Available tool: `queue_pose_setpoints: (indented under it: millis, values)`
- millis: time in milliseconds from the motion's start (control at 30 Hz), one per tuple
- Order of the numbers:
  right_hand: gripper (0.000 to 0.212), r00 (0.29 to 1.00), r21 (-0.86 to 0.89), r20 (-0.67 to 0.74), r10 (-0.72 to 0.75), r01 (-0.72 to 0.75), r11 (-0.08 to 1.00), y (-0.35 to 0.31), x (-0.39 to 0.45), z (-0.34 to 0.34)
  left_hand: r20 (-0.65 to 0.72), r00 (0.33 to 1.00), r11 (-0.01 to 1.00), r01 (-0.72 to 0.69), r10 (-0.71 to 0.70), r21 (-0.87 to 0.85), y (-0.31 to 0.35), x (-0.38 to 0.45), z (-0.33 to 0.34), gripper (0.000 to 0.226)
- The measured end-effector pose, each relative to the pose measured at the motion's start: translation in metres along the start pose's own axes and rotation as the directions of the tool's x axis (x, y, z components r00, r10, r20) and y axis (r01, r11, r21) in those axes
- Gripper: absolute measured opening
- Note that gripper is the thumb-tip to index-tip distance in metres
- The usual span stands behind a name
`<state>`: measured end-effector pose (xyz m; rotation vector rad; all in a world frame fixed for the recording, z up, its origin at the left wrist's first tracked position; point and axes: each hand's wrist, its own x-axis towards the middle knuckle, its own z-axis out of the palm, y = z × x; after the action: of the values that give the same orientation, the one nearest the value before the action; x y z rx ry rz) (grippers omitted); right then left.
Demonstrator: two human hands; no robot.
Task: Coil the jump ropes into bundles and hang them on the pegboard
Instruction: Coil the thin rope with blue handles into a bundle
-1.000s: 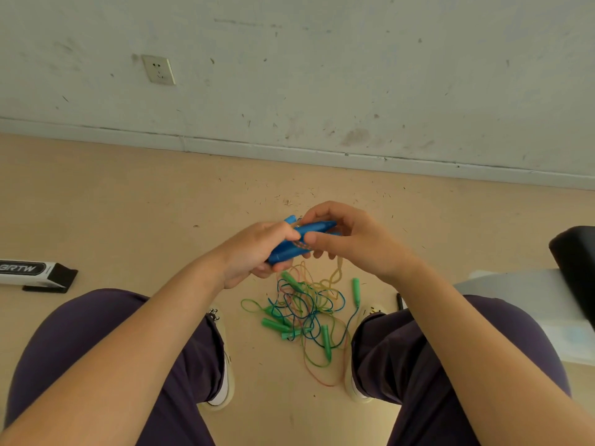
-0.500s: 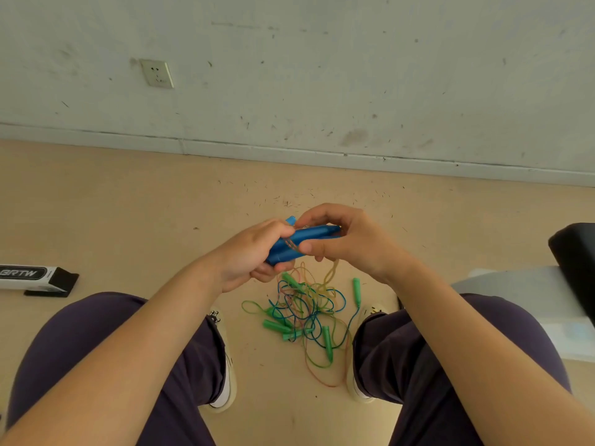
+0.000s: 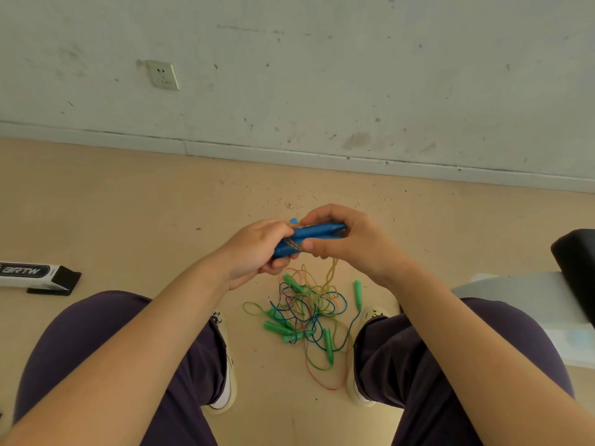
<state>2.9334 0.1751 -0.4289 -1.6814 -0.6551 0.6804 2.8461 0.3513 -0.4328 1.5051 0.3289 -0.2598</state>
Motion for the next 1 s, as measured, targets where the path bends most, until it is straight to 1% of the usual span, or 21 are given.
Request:
queue_pose_setpoints:
  millis: [67, 133, 200, 267, 333, 433, 600, 767, 867, 1000]
  values:
    - [0.033, 1.0, 0.013, 0.013, 0.028, -0.028, 1.0, 0.0, 0.0, 0.001, -0.016, 1.0, 1.0, -0.001, 0.001, 0.006, -0.001, 0.0, 0.001, 0.025]
    - [0.033, 0.998, 0.01, 0.017, 0.053, -0.054, 0.999, 0.0, 0.0, 0.0, 0.0, 1.0, 0.999, 0.009, -0.009, 0.049, -0.002, 0.0, 0.0, 0.021]
    - [0.032, 0.997, -0.023, 0.035, 0.065, -0.064, 0.998, 0.0, 0.001, -0.002, 0.043, 0.999, 0.989, 0.021, -0.027, 0.148, -0.002, 0.0, -0.003, 0.019]
    - [0.031, 0.995, -0.083, 0.071, 0.066, -0.06, 0.995, -0.001, 0.0, -0.005, 0.118, 0.991, 0.96, 0.026, -0.061, 0.279, -0.002, -0.002, -0.006, 0.024]
    - [0.03, 0.991, -0.145, 0.109, 0.073, -0.057, 0.988, -0.002, 0.0, -0.008, 0.176, 0.979, 0.936, 0.038, -0.105, 0.349, -0.002, -0.004, -0.008, 0.025]
    - [0.03, 0.987, -0.173, 0.129, 0.093, -0.07, 0.982, -0.003, -0.001, -0.009, 0.187, 0.976, 0.947, 0.045, -0.109, 0.318, -0.003, -0.005, -0.005, 0.019]
    - [0.028, 0.987, -0.14, 0.143, 0.077, -0.057, 0.989, -0.007, -0.002, -0.014, 0.173, 0.982, 0.973, 0.038, -0.079, 0.228, -0.006, -0.004, -0.003, 0.015]
    - [0.026, 0.988, -0.107, 0.142, 0.062, -0.047, 0.993, -0.008, -0.001, -0.016, 0.183, 0.981, 0.992, 0.047, -0.069, 0.12, -0.007, -0.004, -0.003, 0.019]
    - [0.025, 0.982, -0.082, 0.173, 0.07, -0.056, 0.995, -0.008, 0.0, -0.019, 0.207, 0.976, 0.996, 0.048, -0.062, 0.071, -0.003, -0.004, -0.004, 0.02]
    - [0.025, 0.977, -0.066, 0.2, 0.071, -0.058, 0.996, -0.007, -0.001, -0.022, 0.25, 0.967, 0.998, 0.02, -0.036, 0.066, -0.001, -0.006, -0.005, 0.03]
